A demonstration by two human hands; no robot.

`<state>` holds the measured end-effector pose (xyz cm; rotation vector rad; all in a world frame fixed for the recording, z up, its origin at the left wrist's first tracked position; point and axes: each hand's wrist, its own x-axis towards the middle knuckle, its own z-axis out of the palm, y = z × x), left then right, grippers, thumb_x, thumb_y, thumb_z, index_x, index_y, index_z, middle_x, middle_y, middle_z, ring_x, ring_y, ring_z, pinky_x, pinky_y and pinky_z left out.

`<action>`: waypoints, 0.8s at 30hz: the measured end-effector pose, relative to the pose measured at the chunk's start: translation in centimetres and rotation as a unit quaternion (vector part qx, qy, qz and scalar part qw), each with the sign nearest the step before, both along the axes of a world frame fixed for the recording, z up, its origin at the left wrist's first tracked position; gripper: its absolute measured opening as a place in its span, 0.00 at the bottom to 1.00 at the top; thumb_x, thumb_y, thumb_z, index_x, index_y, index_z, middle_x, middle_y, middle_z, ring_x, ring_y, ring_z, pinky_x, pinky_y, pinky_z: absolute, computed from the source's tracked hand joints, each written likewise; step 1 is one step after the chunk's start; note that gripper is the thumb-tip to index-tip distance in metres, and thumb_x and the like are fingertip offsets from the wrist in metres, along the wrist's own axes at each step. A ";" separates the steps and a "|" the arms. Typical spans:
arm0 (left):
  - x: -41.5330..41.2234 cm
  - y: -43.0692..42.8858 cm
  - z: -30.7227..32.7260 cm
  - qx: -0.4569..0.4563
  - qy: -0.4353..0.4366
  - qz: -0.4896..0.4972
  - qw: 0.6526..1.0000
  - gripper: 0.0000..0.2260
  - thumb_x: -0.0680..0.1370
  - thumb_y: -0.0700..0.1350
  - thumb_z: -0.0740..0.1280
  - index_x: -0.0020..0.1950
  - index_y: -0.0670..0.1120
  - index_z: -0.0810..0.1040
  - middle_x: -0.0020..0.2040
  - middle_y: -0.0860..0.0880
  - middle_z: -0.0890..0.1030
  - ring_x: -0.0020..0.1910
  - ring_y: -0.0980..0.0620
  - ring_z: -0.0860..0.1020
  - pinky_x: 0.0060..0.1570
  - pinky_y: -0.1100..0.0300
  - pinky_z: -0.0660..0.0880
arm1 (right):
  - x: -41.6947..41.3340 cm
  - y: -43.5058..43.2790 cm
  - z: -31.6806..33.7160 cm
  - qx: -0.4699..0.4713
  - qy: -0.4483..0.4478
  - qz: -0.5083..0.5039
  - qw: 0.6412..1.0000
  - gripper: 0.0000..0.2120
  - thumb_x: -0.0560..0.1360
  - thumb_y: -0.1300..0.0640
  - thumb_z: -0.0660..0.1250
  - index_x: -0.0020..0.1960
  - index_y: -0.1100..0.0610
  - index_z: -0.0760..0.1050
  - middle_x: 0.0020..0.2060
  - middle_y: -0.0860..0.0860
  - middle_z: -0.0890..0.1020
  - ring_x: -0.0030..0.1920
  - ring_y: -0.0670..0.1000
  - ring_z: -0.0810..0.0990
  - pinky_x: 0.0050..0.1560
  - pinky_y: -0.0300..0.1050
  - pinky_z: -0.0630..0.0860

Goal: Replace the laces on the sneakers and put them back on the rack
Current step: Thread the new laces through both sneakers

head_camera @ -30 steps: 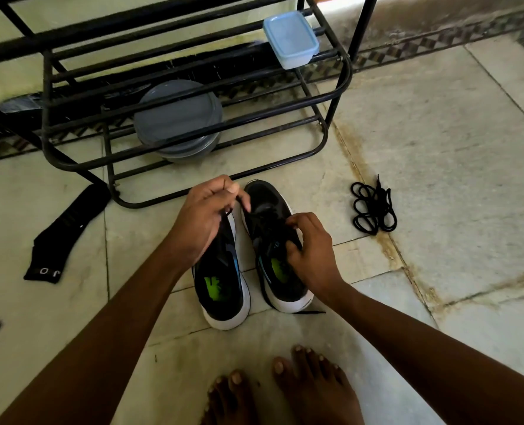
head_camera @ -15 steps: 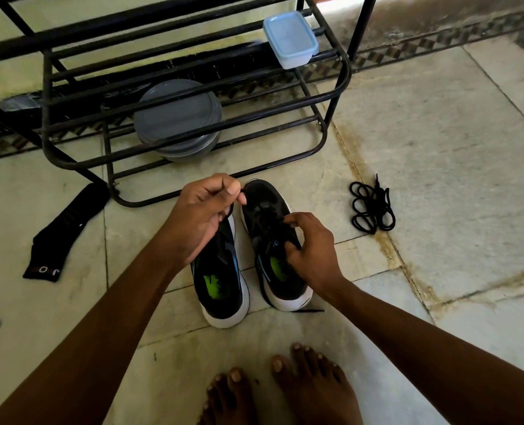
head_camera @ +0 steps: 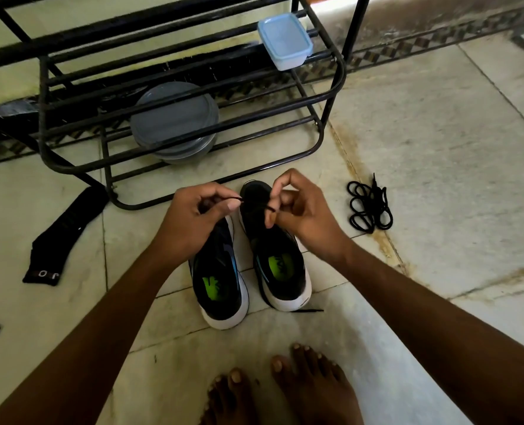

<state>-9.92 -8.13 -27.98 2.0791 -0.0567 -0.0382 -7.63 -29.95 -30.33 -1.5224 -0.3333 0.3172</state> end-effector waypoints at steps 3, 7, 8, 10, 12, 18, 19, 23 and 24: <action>-0.2 1.5 -1.1 0.059 0.001 0.026 0.998 0.06 0.79 0.38 0.71 0.53 0.45 0.86 0.46 0.51 0.84 0.45 0.61 0.81 0.49 0.67 0.75 | 1.2 -1.0 0.9 0.068 0.017 -0.032 0.997 0.13 0.72 0.80 0.63 0.50 0.65 0.71 0.35 0.71 0.72 0.35 0.56 0.77 0.41 0.48 0.76; -0.4 2.3 -2.1 0.117 0.001 0.054 0.992 0.07 0.80 0.40 0.70 0.55 0.45 0.86 0.50 0.49 0.83 0.51 0.55 0.81 0.54 0.60 0.77 | 2.6 -1.9 1.3 0.074 0.004 -0.042 0.996 0.09 0.72 0.76 0.67 0.47 0.65 0.75 0.39 0.70 0.78 0.39 0.58 0.80 0.45 0.50 0.78; -0.4 2.2 -2.2 0.135 0.004 0.055 0.989 0.07 0.80 0.40 0.71 0.55 0.45 0.86 0.50 0.49 0.82 0.51 0.54 0.80 0.52 0.63 0.76 | 2.8 -1.9 1.2 0.071 0.005 -0.045 0.996 0.09 0.71 0.76 0.67 0.47 0.65 0.76 0.40 0.69 0.79 0.41 0.59 0.80 0.46 0.49 0.79; -0.3 1.9 -2.5 0.177 0.033 0.052 0.982 0.06 0.79 0.42 0.72 0.55 0.45 0.86 0.51 0.48 0.78 0.50 0.53 0.77 0.49 0.66 0.71 | 2.8 -1.9 0.8 0.064 0.007 -0.050 0.997 0.11 0.71 0.78 0.66 0.49 0.66 0.77 0.44 0.65 0.82 0.46 0.60 0.82 0.50 0.49 0.80; -0.4 1.2 -2.8 0.213 0.054 0.048 0.974 0.06 0.79 0.42 0.72 0.55 0.45 0.87 0.50 0.48 0.76 0.50 0.52 0.76 0.48 0.64 0.68 | 2.8 -1.8 0.2 0.038 0.008 -0.046 0.998 0.16 0.69 0.78 0.65 0.55 0.67 0.77 0.51 0.61 0.84 0.53 0.59 0.84 0.56 0.51 0.80; -1.0 -1.2 -3.2 0.158 0.046 0.072 0.984 0.04 0.79 0.40 0.72 0.52 0.45 0.87 0.41 0.54 0.78 0.39 0.66 0.77 0.39 0.76 0.67 | 1.0 -1.6 -2.2 -0.155 0.005 -0.081 0.985 0.25 0.68 0.63 0.70 0.62 0.47 0.72 0.62 0.45 0.78 0.64 0.47 0.77 0.52 0.53 0.81; -1.0 -1.4 -3.3 0.139 0.048 0.076 0.986 0.04 0.79 0.38 0.71 0.50 0.45 0.86 0.40 0.54 0.79 0.38 0.67 0.77 0.39 0.76 0.67 | 0.4 -1.7 -2.6 -0.173 -0.019 -0.076 0.982 0.26 0.68 0.63 0.71 0.63 0.48 0.71 0.63 0.47 0.76 0.65 0.48 0.75 0.54 0.52 0.80; -0.9 -2.1 -3.6 0.078 0.072 0.090 0.990 0.06 0.82 0.37 0.68 0.48 0.45 0.84 0.36 0.53 0.82 0.32 0.61 0.79 0.36 0.70 0.75 | -1.7 -1.7 -4.0 -0.240 -0.113 -0.060 0.962 0.33 0.63 0.61 0.72 0.67 0.55 0.68 0.67 0.54 0.65 0.70 0.56 0.65 0.69 0.56 0.70; -0.8 -2.2 -3.7 0.063 0.078 0.095 0.990 0.06 0.82 0.37 0.67 0.48 0.45 0.83 0.36 0.51 0.83 0.31 0.59 0.80 0.35 0.67 0.77 | -2.0 -1.7 -4.0 -0.266 -0.122 -0.055 0.955 0.34 0.61 0.59 0.71 0.67 0.53 0.69 0.70 0.54 0.63 0.72 0.59 0.62 0.70 0.58 0.68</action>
